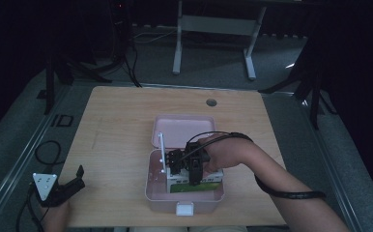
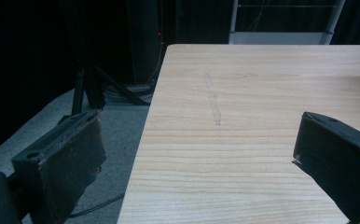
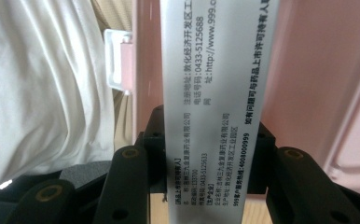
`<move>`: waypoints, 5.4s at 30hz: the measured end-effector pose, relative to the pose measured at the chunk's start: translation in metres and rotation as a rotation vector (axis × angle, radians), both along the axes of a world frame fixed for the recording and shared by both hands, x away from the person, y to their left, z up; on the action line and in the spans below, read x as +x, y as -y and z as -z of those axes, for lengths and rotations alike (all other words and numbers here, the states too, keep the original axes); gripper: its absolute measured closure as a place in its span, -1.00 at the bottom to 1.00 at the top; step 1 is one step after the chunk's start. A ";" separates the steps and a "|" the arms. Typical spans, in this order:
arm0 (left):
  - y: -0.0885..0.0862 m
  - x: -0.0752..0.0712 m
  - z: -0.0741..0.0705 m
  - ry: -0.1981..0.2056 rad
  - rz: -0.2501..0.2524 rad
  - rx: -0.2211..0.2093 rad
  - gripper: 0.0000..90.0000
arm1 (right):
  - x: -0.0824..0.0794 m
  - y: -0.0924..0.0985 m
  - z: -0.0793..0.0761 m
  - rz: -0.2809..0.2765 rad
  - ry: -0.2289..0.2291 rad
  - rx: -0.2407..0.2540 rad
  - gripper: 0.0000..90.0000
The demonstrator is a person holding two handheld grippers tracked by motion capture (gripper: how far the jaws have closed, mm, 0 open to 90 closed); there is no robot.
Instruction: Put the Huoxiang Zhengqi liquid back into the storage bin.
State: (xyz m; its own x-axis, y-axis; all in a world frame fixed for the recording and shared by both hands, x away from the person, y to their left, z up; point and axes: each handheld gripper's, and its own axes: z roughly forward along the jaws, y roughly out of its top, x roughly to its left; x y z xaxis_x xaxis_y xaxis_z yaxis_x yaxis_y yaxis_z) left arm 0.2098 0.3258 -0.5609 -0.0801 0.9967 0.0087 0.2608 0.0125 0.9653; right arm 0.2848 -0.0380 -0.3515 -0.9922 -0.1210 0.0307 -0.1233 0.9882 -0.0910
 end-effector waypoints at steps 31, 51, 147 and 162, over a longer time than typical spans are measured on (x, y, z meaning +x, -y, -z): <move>0.001 0.001 0.000 -0.005 0.002 0.012 -0.95 | 0.003 0.001 0.100 0.033 -0.053 -0.071 0.38; 0.001 0.001 0.000 -0.007 0.003 0.014 -0.95 | 0.006 0.006 0.113 0.072 -0.067 -0.065 0.31; 0.004 0.001 0.001 -0.011 0.007 0.029 -0.95 | 0.101 0.234 0.190 0.927 0.458 0.835 -0.74; 0.004 0.001 0.001 -0.011 0.004 0.029 -0.95 | 0.092 0.286 0.185 1.111 0.576 0.908 -0.75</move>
State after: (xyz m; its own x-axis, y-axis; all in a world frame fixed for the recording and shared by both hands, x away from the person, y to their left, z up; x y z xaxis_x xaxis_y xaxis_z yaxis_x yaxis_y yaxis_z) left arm 0.2112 0.3220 -0.5618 -0.0760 0.9963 0.0390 0.2717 -0.0169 0.9622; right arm 0.3768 -0.3235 -0.5368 -0.4431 0.8952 -0.0474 0.5258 0.3024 0.7950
